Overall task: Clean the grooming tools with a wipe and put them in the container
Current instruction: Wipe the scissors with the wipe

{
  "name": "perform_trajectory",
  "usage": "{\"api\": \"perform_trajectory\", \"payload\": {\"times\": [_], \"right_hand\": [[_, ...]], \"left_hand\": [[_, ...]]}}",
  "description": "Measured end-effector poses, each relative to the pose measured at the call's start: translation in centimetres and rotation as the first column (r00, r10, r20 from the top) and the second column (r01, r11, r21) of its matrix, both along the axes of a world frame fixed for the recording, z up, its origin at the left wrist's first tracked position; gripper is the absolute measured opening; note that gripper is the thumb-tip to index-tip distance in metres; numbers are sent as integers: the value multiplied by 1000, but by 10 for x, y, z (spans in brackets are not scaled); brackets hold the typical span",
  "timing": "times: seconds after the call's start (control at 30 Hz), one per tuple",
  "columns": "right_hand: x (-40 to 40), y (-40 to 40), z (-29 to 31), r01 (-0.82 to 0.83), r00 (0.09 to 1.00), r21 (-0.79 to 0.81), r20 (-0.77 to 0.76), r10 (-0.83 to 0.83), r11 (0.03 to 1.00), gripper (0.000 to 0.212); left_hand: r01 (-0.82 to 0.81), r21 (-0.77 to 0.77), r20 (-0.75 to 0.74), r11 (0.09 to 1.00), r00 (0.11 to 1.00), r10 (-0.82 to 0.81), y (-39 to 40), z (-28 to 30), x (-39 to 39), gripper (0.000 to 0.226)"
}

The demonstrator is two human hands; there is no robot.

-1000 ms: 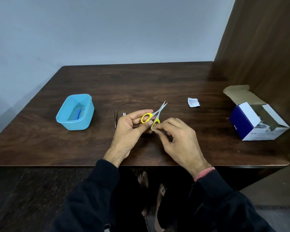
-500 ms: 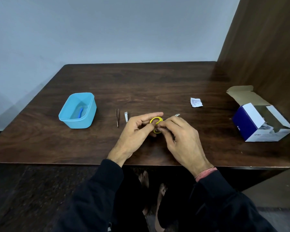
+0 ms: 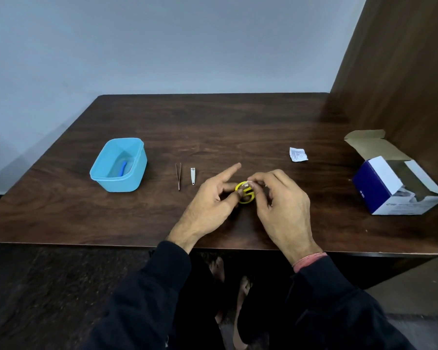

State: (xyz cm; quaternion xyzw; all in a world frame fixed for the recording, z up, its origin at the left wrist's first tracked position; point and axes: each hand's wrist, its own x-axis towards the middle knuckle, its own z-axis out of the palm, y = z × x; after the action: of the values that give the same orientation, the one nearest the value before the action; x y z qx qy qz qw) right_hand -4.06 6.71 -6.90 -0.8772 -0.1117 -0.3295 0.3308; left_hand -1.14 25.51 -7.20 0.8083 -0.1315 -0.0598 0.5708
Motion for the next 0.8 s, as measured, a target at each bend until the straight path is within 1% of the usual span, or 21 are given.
{"api": "perform_trajectory", "payload": {"times": [0.1,0.13,0.23,0.33,0.4,0.47,0.53,0.57,0.67,0.73,0.8], "right_hand": [[-3,2,-1,-59,998,-102,23,62,993,10],[-3,2,-2,-49,998,-101,24,51,994,10],[2,-1,-1,64,998,30,2,-64,997,8],[6,-3,-3,145,989,161,-67,-135,976,10],[7,-4,-3,100,989,187,-129,-76,977,11],[9,-5,-2,-24,980,214,-187,65,976,11],[11,-6,-2,-121,953,226,-245,176,967,10],[12,-6,-2,-143,942,223,-269,202,964,10],[12,-8,-3,-157,928,245,-294,228,957,10],[11,-8,-2,-157,925,289,-293,244,944,13],[11,-9,0,-152,921,329,-294,254,932,17]], "left_hand": [[-5,-22,-11,1000,1000,4,1,-1,1,65],[-6,-30,-6,1000,1000,6,0,-1,1,62],[-63,-88,15,994,998,64,-2,4,-1,47],[-153,-224,4,962,987,158,0,7,-3,37],[-186,-309,-25,933,982,187,3,7,-2,33],[-197,-349,-49,916,980,192,4,7,-3,31],[-182,-340,-43,922,983,179,3,8,-4,29],[-173,-327,-37,929,985,170,2,8,-5,27],[-160,-271,10,949,986,169,-2,7,-5,24],[-155,-222,64,963,983,173,-3,7,-6,23],[-147,-191,77,970,983,164,-4,7,-8,24]]}}
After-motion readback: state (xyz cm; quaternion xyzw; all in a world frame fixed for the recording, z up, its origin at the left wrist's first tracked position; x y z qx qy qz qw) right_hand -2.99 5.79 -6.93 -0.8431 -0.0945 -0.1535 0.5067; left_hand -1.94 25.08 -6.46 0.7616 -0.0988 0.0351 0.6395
